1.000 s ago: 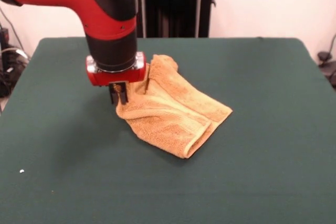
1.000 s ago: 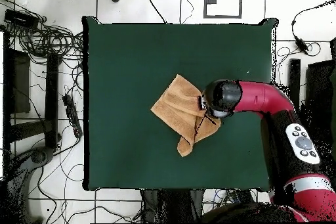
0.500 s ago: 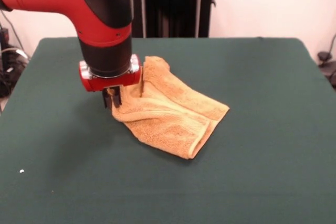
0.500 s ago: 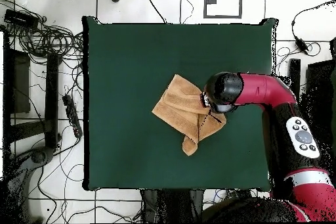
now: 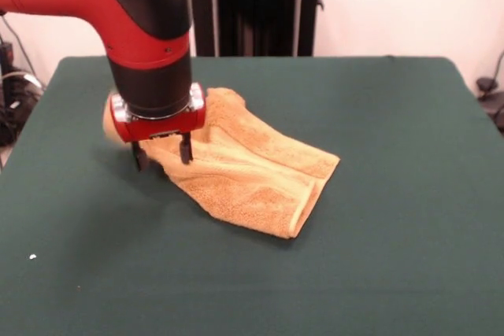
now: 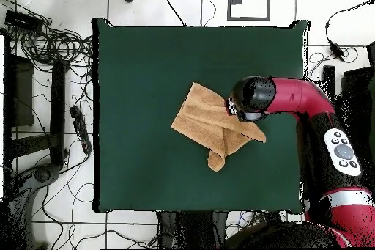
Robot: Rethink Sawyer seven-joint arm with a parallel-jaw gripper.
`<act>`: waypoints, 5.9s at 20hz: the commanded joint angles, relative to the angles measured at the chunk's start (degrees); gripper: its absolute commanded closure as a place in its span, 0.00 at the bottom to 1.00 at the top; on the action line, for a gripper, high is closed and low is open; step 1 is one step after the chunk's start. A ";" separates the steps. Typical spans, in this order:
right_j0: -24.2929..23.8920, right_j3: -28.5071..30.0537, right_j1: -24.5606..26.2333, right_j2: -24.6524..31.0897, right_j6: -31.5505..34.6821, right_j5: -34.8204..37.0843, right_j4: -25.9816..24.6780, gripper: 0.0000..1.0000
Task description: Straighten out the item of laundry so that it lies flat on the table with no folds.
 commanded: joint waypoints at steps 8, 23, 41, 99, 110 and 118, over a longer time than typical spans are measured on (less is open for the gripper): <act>0.47 1.52 -2.51 6.78 -14.41 1.81 -1.47 0.00; 4.37 18.64 -9.84 4.65 6.56 -9.87 3.51 0.00; 10.56 21.03 -4.60 -1.01 14.96 -24.52 8.42 0.00; 13.17 20.86 -7.22 -7.23 8.17 -29.94 12.99 1.00; 15.23 25.36 -18.18 -9.60 8.83 -16.61 18.09 1.00; 13.76 23.20 -20.08 -9.08 4.38 -9.02 19.07 1.00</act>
